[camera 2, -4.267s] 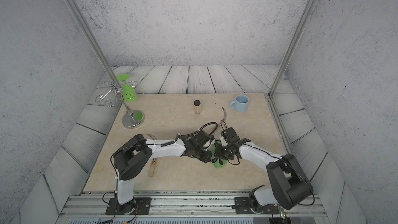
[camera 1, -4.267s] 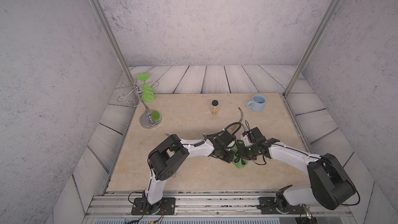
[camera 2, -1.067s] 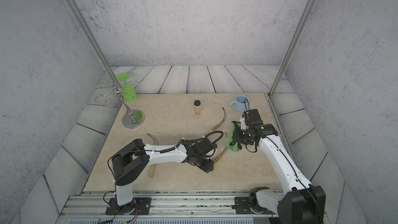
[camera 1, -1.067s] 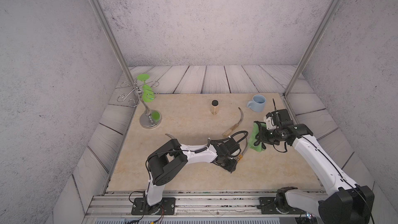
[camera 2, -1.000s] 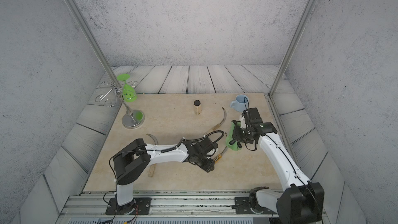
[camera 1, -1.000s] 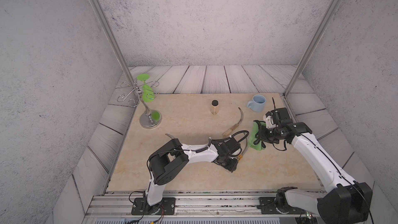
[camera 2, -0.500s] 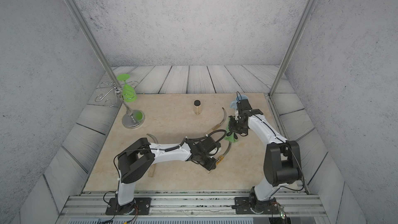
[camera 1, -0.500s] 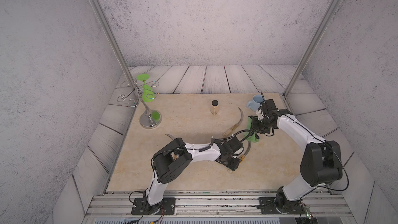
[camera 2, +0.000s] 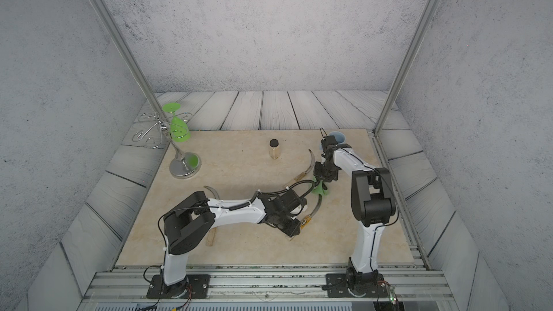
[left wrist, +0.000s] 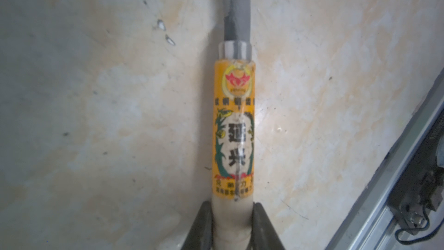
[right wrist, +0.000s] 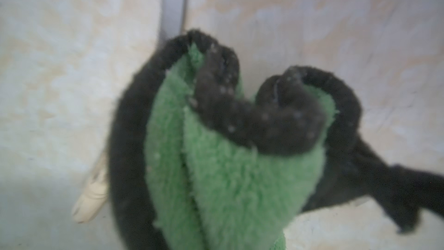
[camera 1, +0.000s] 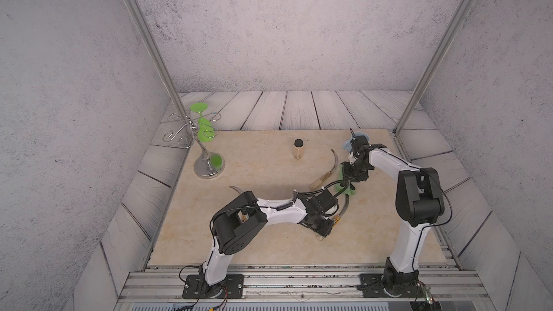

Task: Wipe small sickles with rags
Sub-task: Wipe the small sickle at the center of the board.

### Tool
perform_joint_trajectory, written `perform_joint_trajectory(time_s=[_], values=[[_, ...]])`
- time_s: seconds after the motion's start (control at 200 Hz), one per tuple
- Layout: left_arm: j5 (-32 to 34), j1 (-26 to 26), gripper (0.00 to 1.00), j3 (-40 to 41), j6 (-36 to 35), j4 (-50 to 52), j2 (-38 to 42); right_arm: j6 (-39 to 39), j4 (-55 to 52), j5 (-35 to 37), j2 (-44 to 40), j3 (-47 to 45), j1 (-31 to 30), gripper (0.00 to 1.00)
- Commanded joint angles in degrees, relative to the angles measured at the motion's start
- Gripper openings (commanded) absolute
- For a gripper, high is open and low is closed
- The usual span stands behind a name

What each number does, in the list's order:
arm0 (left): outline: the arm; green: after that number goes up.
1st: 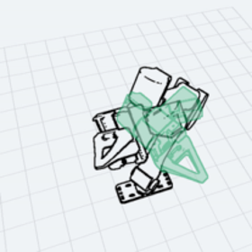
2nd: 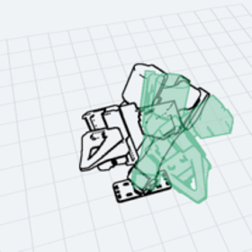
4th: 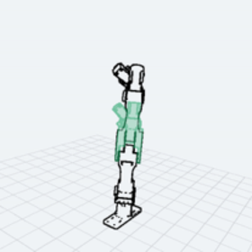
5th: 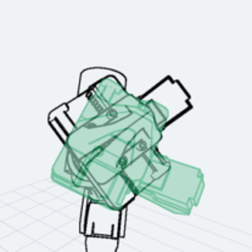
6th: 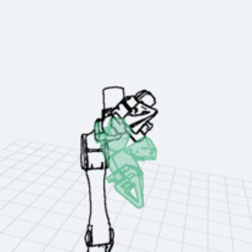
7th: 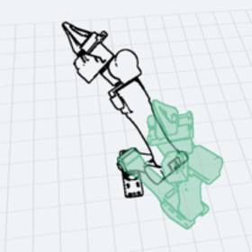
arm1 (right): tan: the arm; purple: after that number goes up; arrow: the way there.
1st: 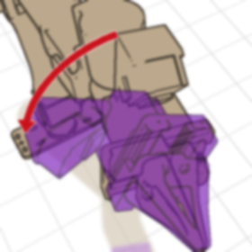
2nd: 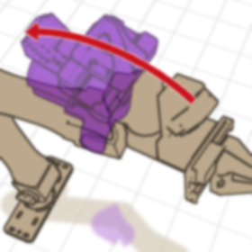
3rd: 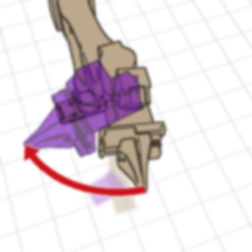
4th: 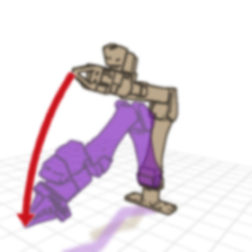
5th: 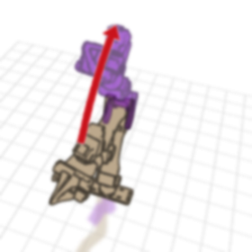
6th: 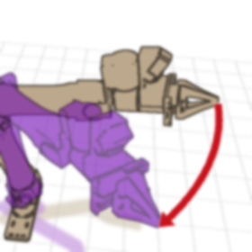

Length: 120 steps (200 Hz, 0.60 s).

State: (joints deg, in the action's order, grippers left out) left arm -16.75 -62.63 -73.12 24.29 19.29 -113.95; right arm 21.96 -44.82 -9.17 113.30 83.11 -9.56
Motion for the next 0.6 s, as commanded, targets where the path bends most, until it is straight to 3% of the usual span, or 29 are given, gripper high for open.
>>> perform_joint_trajectory(time_s=[0.0,0.36,0.596], values=[[0.67,0.36,0.00,0.45,-0.47,2.48,-1.72,-0.89,-3.57,1.35,2.68,-1.02,0.16,0.24],[1.37,1.04,0.00,1.75,0.40,1.46,-0.42,-1.81,-8.15,1.99,1.66,-6.42,-0.48,0.24],[1.72,2.30,0.00,2.37,1.07,0.33,0.18,-0.62,-7.56,1.44,-3.46,-14.64,-2.07,0.24]])
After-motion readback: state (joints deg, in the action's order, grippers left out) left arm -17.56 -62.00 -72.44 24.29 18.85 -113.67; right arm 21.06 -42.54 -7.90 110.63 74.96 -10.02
